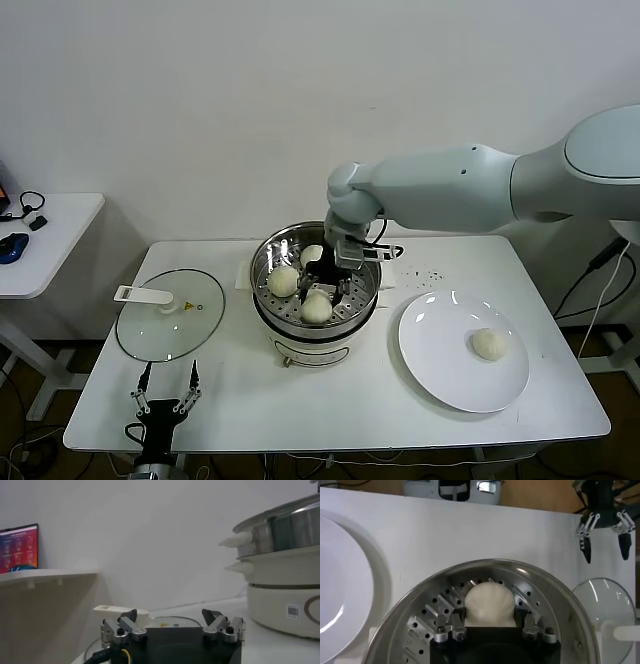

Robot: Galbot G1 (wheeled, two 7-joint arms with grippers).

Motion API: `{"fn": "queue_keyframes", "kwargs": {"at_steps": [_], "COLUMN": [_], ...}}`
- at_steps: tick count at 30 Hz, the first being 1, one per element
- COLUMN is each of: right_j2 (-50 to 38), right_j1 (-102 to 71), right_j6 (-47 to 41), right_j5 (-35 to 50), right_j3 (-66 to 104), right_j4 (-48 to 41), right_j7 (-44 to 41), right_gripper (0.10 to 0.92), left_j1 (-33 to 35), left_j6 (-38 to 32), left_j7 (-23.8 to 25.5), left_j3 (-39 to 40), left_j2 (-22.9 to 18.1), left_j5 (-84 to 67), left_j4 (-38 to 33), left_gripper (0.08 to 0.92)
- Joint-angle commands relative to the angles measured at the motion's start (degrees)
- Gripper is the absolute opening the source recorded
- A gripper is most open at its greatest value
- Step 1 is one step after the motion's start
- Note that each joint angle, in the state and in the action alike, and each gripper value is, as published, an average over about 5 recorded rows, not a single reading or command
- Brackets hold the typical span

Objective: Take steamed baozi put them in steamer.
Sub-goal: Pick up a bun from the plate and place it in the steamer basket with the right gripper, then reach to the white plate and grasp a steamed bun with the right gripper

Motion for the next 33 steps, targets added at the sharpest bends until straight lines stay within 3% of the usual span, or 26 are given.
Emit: {"fn": "queue_keyframes", "kwargs": {"at_steps": [1,11,19,24,29,33], "right_j2": [1.3,1.7,1.1,0.5,-0.3,-1.6], "right_j1": [-2.2,-3.0,-0.3,3.3,8.3,14.3], "right_j6": [0.2,0.4,2.1,3.4,3.0,-3.5], "right_j5": [-0.5,-0.5,1.2,4.4,12.8,23.3], "right_j3": [0.3,0.6,-0.4,-2.4,-7.5,-13.6], "right_j4": [-2.2,-3.6,-3.9,-3.8,-2.9,0.2], "right_j7": [0.0,0.5,-0.1,-1.4,-4.4,-8.8], "right_gripper": [0.636,0.642,0.8,0.822,0.823,0.823], "left_j1": [-0.2,-0.3,0.0,0.1,0.1,0.2], "left_j6": [0.0,0.0,0.0,0.1,0.2,0.2], "left_j7": [0.0,0.0,0.0,0.0,0.0,0.0], "left_j3": [-0.1,-0.1,-0.3,-0.3,-0.3,-0.2], "left_j2": [0.1,0.0,0.1,0.0,0.0,0.0], "left_j5": [-0.1,-0.2,-0.2,-0.2,-0.2,-0.2], "left_j4": [0.2,0.3,0.0,-0.3,-0.5,-0.7], "left_gripper": [0.823,0.823,0.823,0.823,0.823,0.823]}}
